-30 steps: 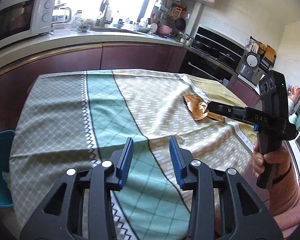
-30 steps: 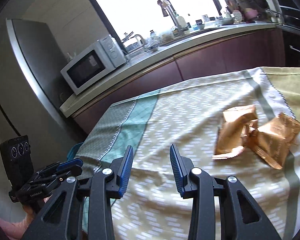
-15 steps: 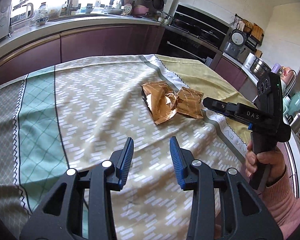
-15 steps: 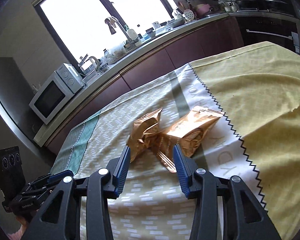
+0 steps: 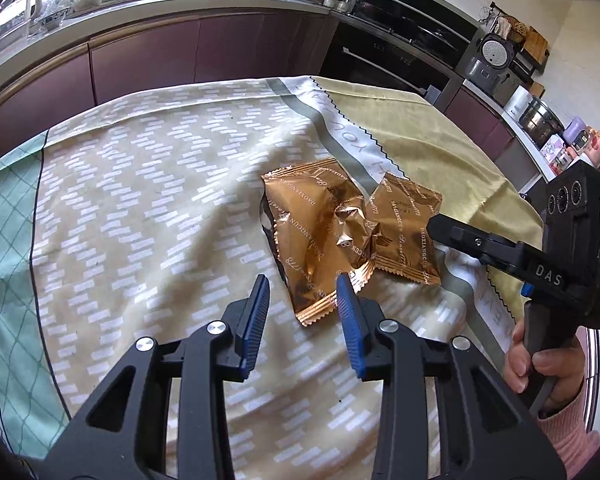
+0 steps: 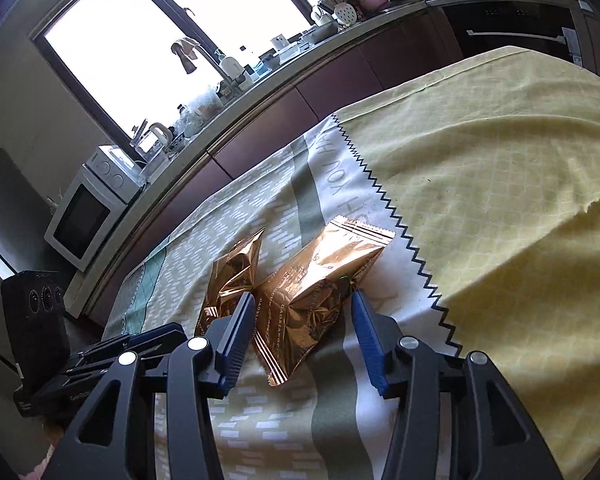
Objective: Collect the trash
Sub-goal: 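Grasp a copper wrapper with the right tool while the left tool closes on another, then carry both held copper wrappers over toward the teal bin, then lower both wrappers into the teal bin and open both tools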
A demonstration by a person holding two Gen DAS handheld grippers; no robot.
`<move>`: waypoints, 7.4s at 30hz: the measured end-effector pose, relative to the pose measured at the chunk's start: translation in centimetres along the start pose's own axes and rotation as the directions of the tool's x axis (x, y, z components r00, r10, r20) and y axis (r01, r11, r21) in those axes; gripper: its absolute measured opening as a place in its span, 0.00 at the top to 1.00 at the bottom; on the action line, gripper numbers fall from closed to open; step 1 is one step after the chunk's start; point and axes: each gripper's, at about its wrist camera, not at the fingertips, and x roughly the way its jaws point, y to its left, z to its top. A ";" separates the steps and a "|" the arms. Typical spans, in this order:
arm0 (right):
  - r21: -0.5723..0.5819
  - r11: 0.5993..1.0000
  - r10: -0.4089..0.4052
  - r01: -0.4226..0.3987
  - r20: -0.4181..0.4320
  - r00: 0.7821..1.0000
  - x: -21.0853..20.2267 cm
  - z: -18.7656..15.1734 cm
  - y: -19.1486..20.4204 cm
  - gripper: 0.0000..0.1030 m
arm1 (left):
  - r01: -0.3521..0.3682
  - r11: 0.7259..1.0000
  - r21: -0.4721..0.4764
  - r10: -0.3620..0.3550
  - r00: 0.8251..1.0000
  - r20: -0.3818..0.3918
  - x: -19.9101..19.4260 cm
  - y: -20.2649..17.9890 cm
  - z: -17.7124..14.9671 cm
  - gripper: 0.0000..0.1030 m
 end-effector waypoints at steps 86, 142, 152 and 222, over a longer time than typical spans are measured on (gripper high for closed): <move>-0.103 0.979 0.175 -0.175 -0.005 0.984 -1.6 -1.3 4.2 0.74 | -0.061 0.984 0.165 0.029 0.982 0.187 -11.3 -0.3 -5.7 0.99; -0.363 0.768 0.415 -0.527 -0.344 0.842 6.2 -11.5 30.1 0.74 | -0.337 0.886 -0.318 0.433 0.848 0.306 -34.4 18.5 -22.0 0.99; -0.379 0.736 0.418 -0.561 -0.399 0.817 8.2 -12.4 32.9 0.74 | -0.380 0.845 -0.376 0.497 0.817 0.292 -36.3 20.8 -23.5 0.99; -0.459 0.664 0.321 -0.591 -0.539 0.779 16.2 -16.9 43.9 0.74 | -0.456 0.734 -0.503 0.605 0.776 0.179 -37.0 28.5 -27.4 0.99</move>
